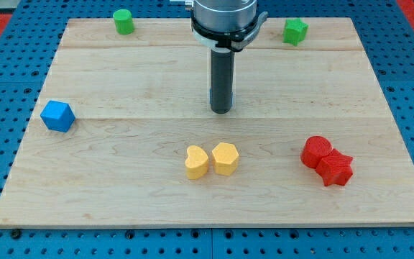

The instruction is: Move the blue cube to the center

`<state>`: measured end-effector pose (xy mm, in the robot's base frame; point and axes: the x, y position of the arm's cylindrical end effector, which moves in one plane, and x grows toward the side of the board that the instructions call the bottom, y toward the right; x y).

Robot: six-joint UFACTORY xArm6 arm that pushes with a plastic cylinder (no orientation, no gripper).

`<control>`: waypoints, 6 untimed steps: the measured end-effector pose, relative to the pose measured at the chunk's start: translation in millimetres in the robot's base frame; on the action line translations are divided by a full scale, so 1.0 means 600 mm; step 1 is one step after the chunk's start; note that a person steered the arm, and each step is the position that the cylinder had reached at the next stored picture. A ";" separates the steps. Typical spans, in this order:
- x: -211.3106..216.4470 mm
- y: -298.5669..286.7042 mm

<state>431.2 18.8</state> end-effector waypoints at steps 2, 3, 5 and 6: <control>0.136 -0.323; 0.115 -0.449; -0.012 -0.401; -0.081 -0.241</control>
